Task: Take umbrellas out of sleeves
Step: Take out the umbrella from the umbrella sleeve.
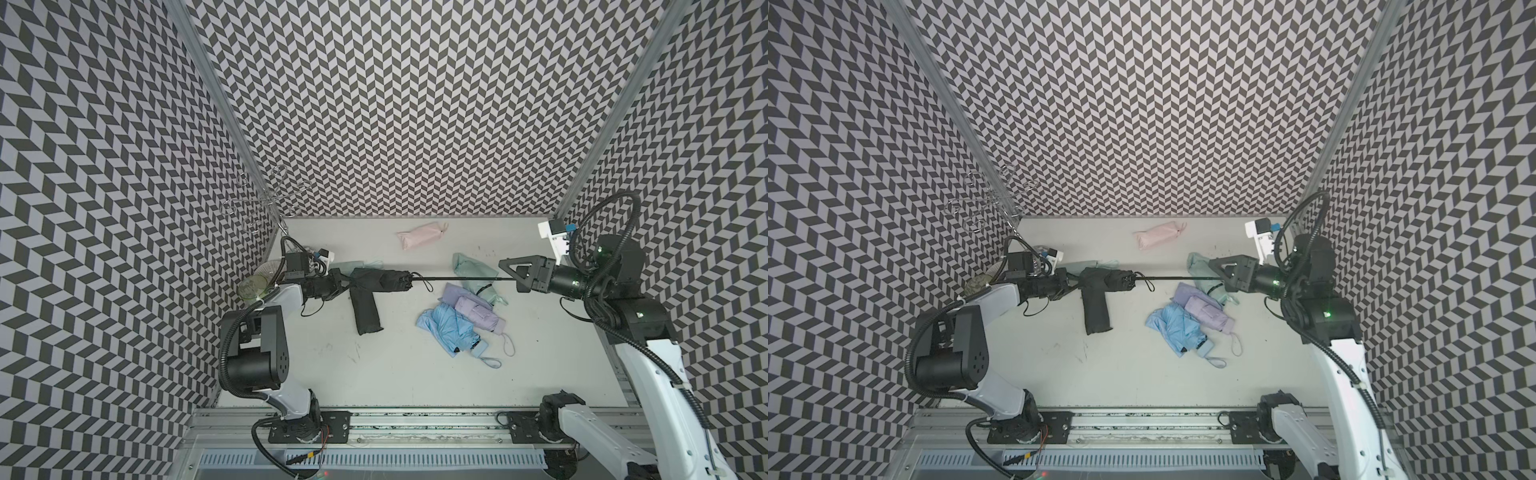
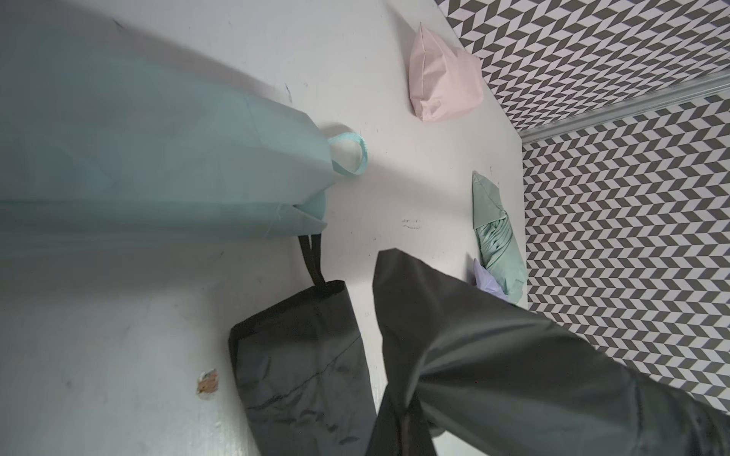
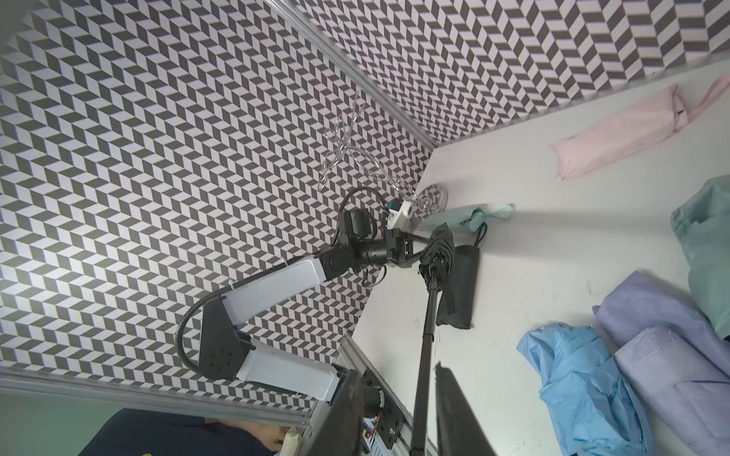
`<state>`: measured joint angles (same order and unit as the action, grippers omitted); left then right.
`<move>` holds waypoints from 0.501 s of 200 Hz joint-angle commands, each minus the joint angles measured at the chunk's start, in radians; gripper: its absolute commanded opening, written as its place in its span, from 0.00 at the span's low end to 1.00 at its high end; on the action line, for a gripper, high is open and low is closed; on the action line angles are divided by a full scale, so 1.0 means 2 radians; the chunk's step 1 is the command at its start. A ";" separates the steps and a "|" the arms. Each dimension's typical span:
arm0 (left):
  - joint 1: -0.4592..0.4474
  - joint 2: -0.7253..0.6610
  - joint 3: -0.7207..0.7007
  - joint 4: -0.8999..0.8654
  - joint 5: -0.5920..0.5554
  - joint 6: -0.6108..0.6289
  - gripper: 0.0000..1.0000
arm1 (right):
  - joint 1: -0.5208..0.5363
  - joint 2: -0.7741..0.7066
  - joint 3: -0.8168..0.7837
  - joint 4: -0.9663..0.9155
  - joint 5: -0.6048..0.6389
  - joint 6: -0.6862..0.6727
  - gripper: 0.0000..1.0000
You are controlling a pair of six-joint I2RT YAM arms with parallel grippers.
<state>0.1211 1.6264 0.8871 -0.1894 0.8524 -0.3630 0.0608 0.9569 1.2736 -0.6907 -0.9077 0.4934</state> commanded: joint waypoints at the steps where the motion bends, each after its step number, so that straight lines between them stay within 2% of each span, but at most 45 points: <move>1: 0.021 0.013 0.012 -0.017 -0.064 0.016 0.00 | -0.007 0.006 0.076 -0.010 0.000 -0.034 0.00; 14: 0.029 0.015 0.014 -0.023 -0.075 0.017 0.00 | -0.008 0.020 0.113 -0.030 0.018 -0.046 0.00; 48: 0.028 0.022 0.024 -0.022 -0.059 0.014 0.00 | -0.010 0.044 0.164 -0.046 0.040 -0.062 0.00; 71: 0.013 0.021 0.025 -0.011 -0.044 0.008 0.00 | -0.009 0.052 0.140 0.009 -0.022 -0.025 0.00; 100: -0.028 0.020 0.034 -0.019 -0.041 0.016 0.00 | -0.003 0.057 0.119 0.026 -0.035 -0.019 0.00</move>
<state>0.1326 1.6680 0.9199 -0.2184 0.7502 -0.3531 0.0490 1.0702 1.5410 -0.7609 -0.8909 0.4263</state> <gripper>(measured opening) 0.044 0.283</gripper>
